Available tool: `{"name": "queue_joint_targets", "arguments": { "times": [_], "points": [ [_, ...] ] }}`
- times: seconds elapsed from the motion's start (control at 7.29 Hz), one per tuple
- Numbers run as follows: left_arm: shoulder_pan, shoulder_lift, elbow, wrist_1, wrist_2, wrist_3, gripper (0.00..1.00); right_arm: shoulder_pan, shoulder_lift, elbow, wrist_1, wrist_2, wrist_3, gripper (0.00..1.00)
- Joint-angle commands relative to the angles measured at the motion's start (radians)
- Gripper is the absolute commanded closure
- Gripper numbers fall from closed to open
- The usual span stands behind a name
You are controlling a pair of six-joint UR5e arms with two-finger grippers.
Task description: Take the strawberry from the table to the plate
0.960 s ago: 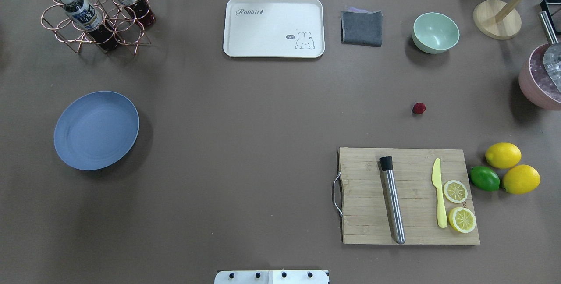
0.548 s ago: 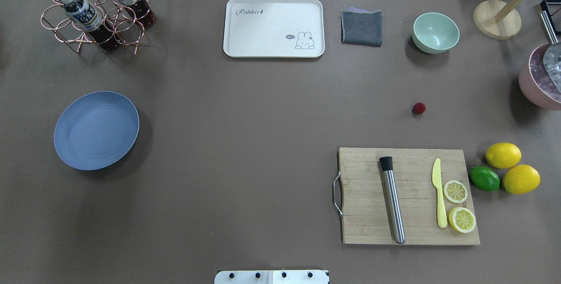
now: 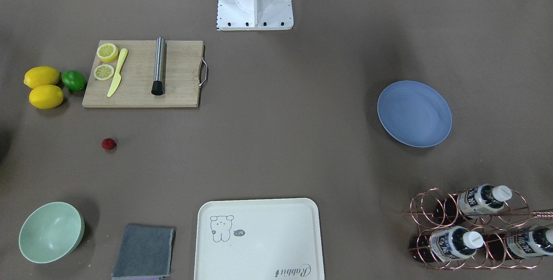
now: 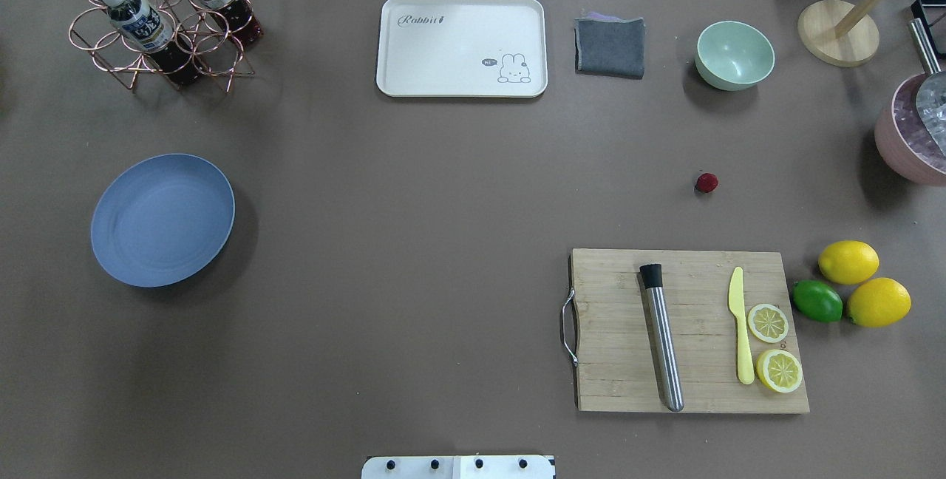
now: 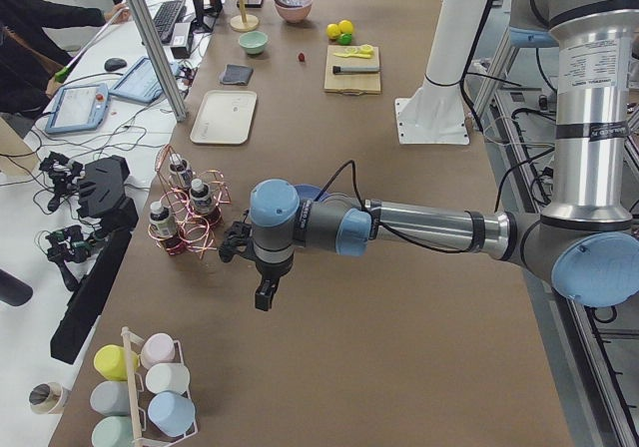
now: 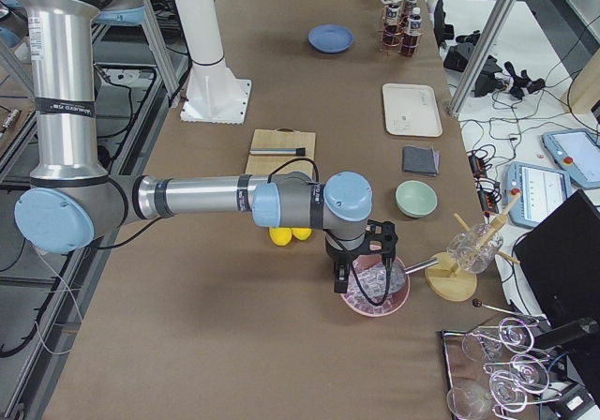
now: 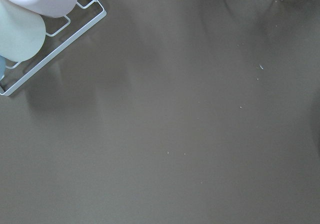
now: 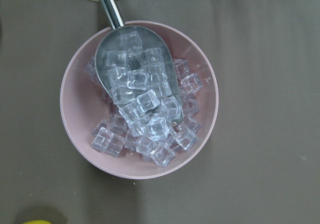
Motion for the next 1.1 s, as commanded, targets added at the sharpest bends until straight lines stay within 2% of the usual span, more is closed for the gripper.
{"name": "queue_joint_targets", "arguments": {
  "times": [0.0,0.96],
  "points": [
    [0.000,-0.021,-0.003,-0.002,-0.001,0.000,0.02,0.000,0.007,-0.036,0.005,0.000,0.020,0.00],
    [-0.003,-0.007,0.034,-0.002,0.006,0.000,0.02,0.000,0.025,0.006,-0.001,0.003,0.021,0.00]
  ]
}}
